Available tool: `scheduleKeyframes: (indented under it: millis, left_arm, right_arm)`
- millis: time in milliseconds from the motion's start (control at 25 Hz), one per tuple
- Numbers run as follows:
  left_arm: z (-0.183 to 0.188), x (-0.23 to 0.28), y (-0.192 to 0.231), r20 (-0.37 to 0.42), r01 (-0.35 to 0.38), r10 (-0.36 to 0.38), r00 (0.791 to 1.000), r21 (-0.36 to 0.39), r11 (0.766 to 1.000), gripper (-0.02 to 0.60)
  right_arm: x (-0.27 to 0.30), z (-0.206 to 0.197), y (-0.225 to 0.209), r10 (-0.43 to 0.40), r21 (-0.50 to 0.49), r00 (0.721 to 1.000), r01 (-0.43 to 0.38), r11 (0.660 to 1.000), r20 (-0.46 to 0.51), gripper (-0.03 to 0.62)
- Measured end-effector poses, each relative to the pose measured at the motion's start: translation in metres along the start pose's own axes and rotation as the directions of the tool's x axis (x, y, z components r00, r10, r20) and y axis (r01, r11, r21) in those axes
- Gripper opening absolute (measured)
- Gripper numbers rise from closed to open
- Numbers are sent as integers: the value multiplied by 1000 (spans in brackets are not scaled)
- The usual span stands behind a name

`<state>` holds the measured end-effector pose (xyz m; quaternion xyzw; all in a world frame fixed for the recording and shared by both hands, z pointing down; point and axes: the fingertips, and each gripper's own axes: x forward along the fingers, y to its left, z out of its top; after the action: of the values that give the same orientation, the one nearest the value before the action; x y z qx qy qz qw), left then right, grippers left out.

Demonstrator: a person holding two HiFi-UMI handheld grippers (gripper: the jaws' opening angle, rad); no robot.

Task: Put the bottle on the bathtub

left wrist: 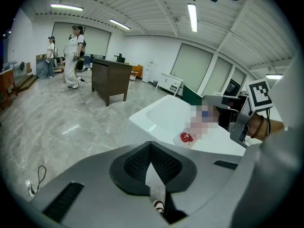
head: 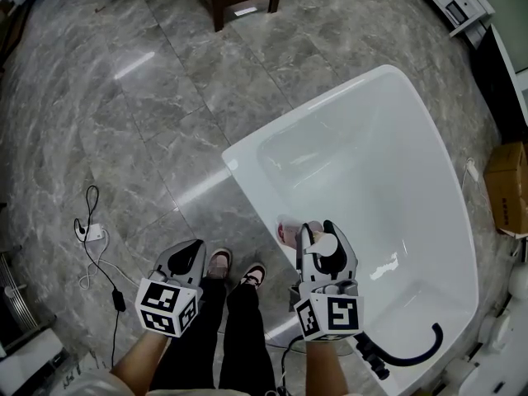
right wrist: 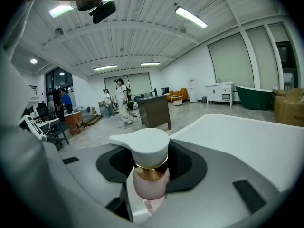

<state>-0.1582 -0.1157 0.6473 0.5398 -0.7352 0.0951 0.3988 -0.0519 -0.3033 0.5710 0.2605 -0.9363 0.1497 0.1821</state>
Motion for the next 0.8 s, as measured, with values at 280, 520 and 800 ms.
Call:
scheduleKeyframes:
  millis: [280,520,800]
  left_arm:
    - [-6,-1,-1,-7,-1,1,1000,-7,1000,3]
    - [-10,-3,-2,-5,1,-1,1000,-8,1000,3]
    - [-16,-5,-2,-13,4,-4,1000,-10,1000,3]
  right_arm:
    - [1,2,1,6,-3,1000,-6,1000,8,186]
    - [-1,-1,5,37,-37,999,-36,999,4,189]
    - [-4,-2,17,70,-97,998,-70,993,1,190]
